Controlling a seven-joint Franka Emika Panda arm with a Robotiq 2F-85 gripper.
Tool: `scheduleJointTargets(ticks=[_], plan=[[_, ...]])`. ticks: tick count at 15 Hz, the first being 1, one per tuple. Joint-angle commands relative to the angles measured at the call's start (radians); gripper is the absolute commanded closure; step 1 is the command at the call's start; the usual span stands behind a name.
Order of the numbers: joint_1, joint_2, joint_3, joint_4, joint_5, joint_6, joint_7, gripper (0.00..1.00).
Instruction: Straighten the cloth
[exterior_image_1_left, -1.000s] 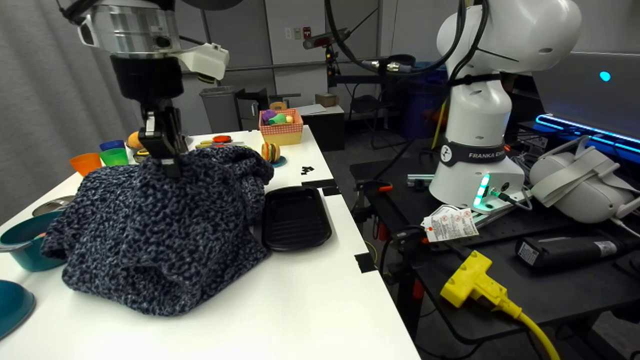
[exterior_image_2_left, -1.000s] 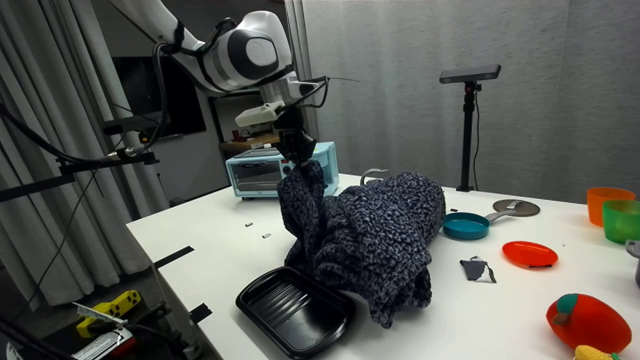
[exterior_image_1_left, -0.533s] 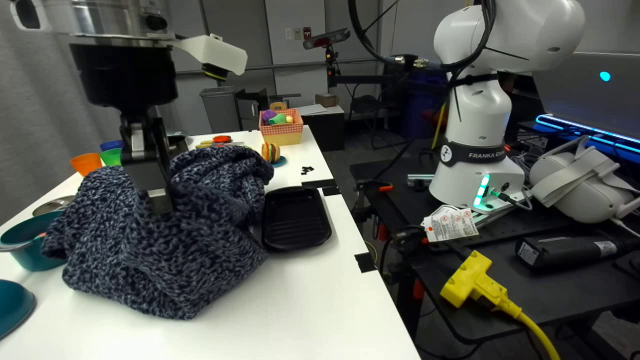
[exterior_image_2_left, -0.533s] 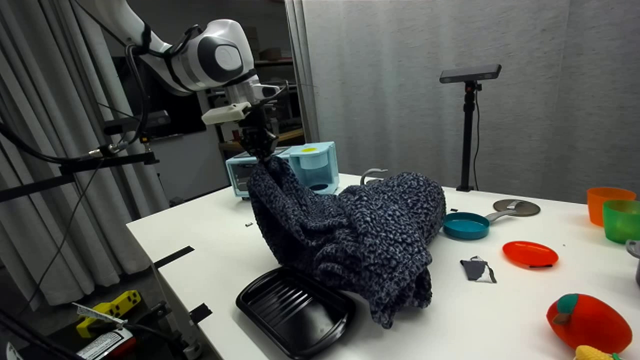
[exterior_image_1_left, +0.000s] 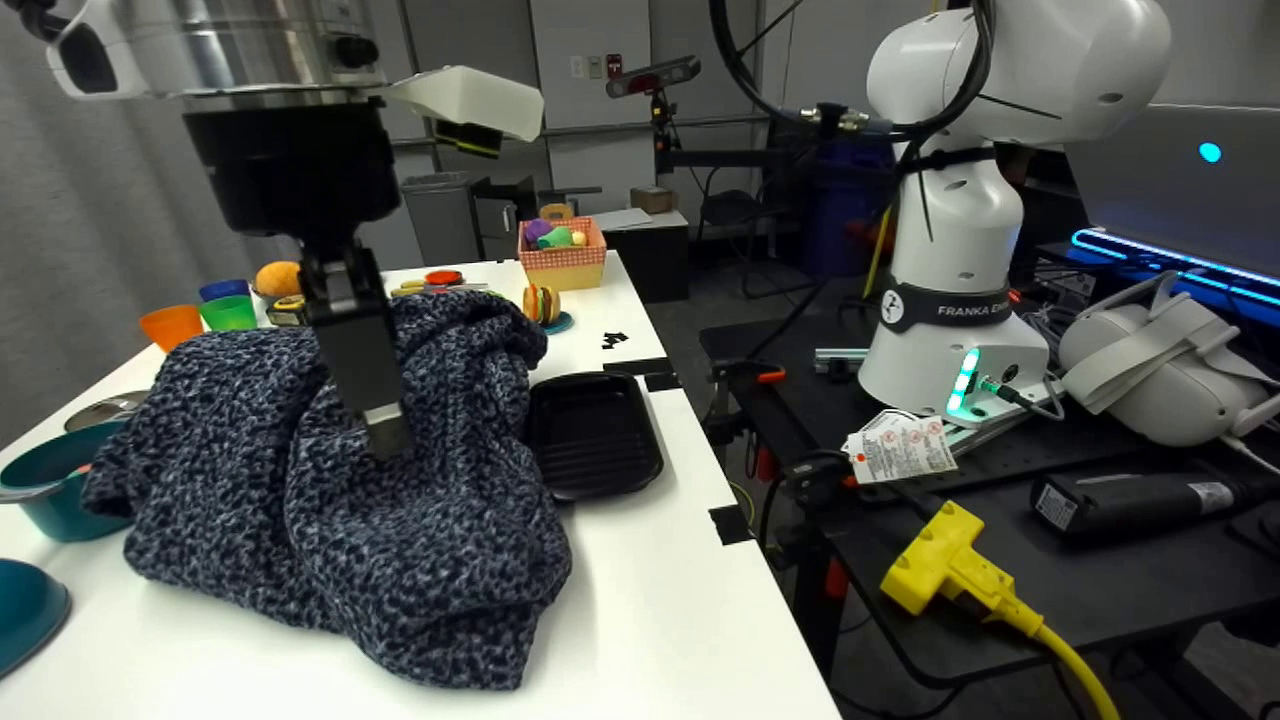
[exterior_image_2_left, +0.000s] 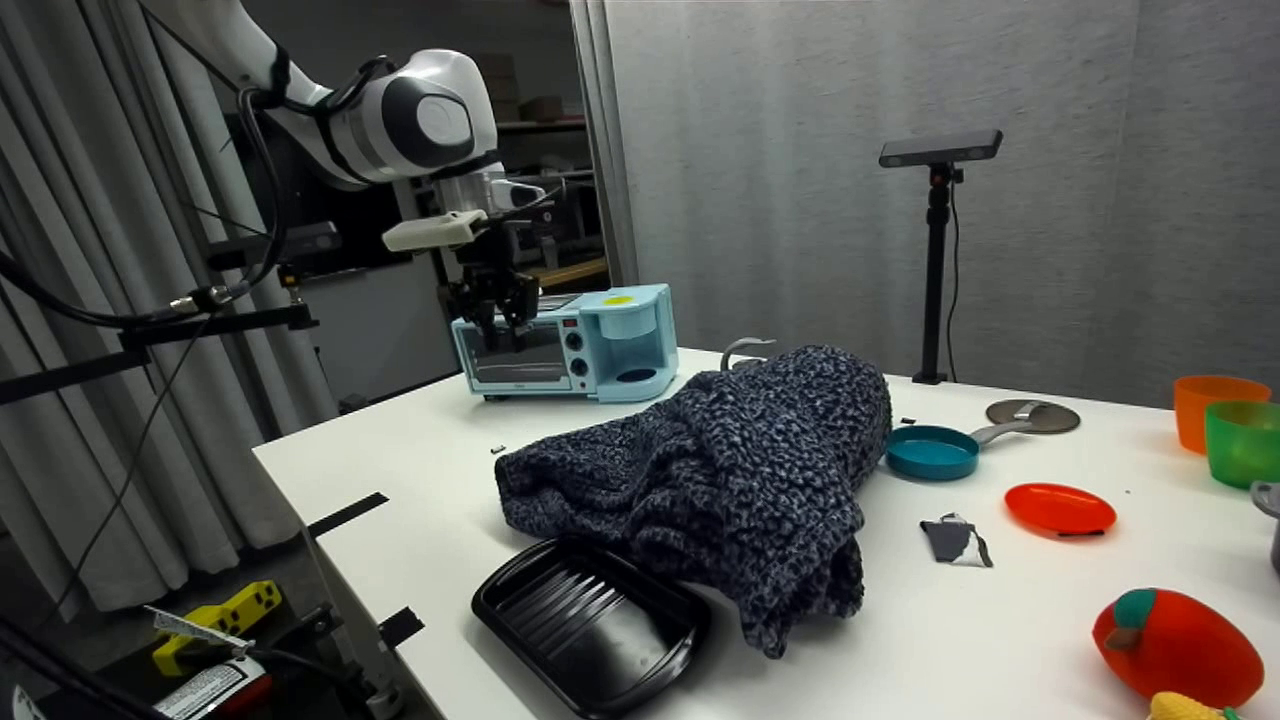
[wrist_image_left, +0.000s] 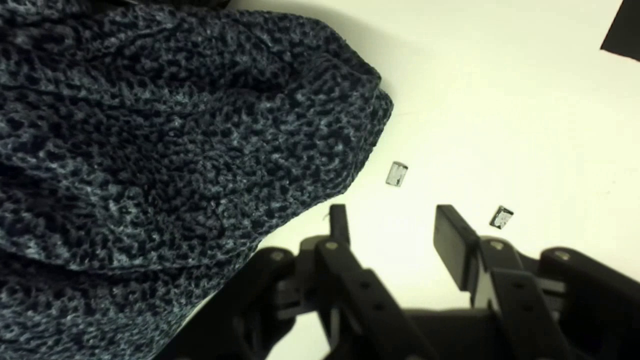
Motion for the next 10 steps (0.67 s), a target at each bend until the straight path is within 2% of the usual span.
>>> scheduleJointTargets(ticks=[1,3,4,10], plan=[[-0.013,-0.054,-0.011,-0.017,0.038,-0.059,-0.051,0.19],[-0.027,-0.063,-0.030,-0.013,0.016,-0.064,-0.051,0.04],[-0.035,-0.066,-0.042,-0.011,0.010,-0.064,-0.055,0.01],[-0.124,-0.041,-0.146,0.017,-0.068,-0.045,-0.099,0.00]])
